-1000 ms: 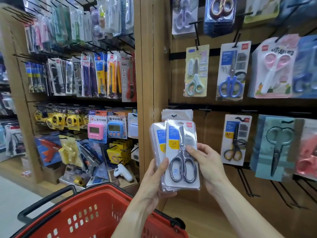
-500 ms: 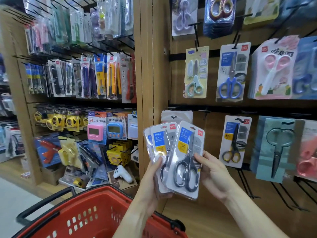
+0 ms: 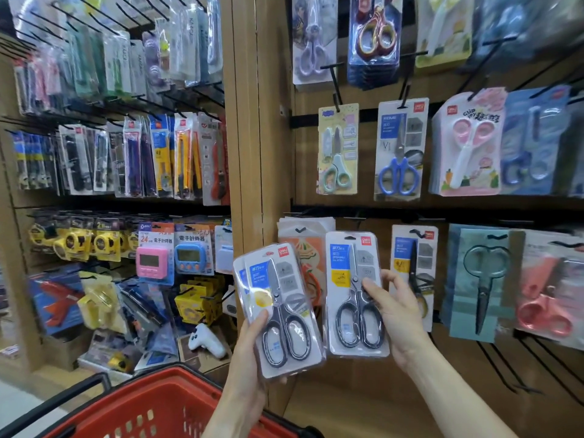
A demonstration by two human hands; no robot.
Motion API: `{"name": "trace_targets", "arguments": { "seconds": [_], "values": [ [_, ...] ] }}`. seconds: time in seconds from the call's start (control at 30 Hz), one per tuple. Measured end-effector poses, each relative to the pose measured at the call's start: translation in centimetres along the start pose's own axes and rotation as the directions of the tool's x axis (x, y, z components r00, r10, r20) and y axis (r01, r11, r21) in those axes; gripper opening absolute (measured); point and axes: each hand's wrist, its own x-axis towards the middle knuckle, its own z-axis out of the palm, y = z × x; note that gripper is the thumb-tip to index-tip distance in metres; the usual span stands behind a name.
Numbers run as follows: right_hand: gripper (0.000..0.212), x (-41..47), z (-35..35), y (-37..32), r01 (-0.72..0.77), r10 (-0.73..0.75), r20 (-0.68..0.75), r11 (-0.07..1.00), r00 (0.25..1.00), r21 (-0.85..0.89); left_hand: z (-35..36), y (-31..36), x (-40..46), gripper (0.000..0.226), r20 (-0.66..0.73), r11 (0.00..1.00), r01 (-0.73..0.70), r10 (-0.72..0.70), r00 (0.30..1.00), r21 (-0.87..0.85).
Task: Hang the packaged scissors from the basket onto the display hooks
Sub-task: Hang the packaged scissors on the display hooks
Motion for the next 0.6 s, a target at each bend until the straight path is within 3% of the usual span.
{"name": "trace_targets", "arguments": {
  "seconds": [0.1,0.37,0.6],
  "values": [
    [0.022,0.0,-0.4,-0.2,0.060,-0.063,-0.037,0.996,0.997,-0.072,-0.2,0.1,0.0,0.064,-0.028,1.000,0.010,-0.011,1.000,-0.022],
    [0.022,1.8,0.1,0.4,0.108,-0.136,-0.115,0.968,0.984,-0.225,0.8,1.0,-0.4,0.051,-0.010,0.998,0.034,-0.035,0.999,-0.059],
    [0.025,5.4,0.7,1.2,-0.023,-0.082,-0.296,0.942,0.952,-0.334,1.8,1.3,-1.3,0.047,0.052,1.000,-0.012,0.012,0.999,-0.001]
  ]
}}
